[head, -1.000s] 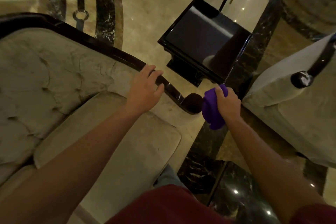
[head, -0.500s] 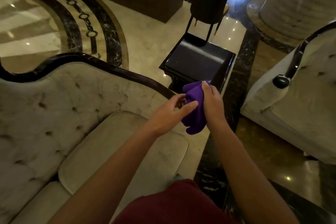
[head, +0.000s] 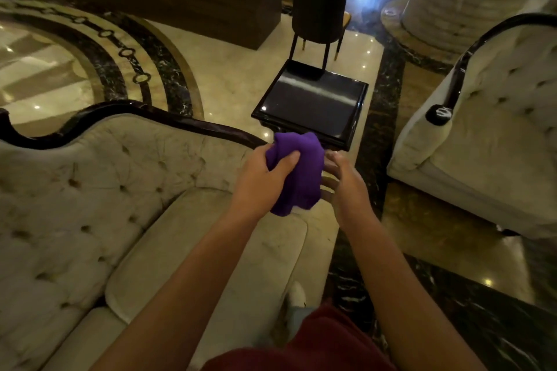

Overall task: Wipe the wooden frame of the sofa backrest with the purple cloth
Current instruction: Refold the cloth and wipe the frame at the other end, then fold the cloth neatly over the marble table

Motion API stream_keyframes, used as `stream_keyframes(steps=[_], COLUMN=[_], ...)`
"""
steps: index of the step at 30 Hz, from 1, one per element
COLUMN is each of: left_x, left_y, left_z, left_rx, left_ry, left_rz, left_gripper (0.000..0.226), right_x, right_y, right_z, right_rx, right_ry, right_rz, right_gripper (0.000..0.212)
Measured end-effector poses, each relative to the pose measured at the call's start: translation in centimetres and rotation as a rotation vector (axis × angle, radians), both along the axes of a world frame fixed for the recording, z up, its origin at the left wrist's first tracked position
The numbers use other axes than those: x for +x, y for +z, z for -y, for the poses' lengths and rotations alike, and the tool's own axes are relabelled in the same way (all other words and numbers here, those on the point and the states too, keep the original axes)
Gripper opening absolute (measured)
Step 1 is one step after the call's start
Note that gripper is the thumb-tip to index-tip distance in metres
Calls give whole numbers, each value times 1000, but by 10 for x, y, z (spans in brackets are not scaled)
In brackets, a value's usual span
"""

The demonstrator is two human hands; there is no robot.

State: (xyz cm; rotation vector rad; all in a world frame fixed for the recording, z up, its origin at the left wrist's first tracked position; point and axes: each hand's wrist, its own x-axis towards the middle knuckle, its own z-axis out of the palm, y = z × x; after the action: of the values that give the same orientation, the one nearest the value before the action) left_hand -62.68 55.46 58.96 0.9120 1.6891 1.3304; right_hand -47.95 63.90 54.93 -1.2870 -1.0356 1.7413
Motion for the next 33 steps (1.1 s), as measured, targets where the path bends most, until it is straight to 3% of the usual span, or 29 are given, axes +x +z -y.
stream_keyframes(steps=[4, 7, 13, 18, 21, 23, 25, 30, 33], left_x=[9, 21, 55, 83, 98, 104, 120, 140, 155], left_y=[11, 9, -4, -15, -23, -29, -30, -27, -22], left_z=[0, -5, -26, -47, -56, -60, -66, -77, -80], left_rx=[16, -13, -54, -89, -124, -137, -162, -169, -158], left_ry=[-55, -45, -32, -52, -86, -97, -165, -327, -455], left_rz=[171, 348, 370, 251, 203, 216, 242, 260, 241], left_gripper=[13, 36, 35, 32, 33, 36, 31, 51, 46], right_x=[30, 45, 89, 141, 167, 175, 193, 220, 238], right_y=[-11, -16, -30, -37, -45, -46, -50, -39, -31], right_z=[-2, -6, -5, -17, -10, -3, 9, 30, 47], right_rx=[-155, -249, -342, -252, -239, -233, -197, -126, -102], right_ry=[-32, -9, 47, 95, 103, 90, 17, -152, -246], right_rz=[-2, -124, -458, -420, -386, -363, -344, -342, -358], right_gripper=[39, 46, 84, 76, 89, 85, 76, 53, 63])
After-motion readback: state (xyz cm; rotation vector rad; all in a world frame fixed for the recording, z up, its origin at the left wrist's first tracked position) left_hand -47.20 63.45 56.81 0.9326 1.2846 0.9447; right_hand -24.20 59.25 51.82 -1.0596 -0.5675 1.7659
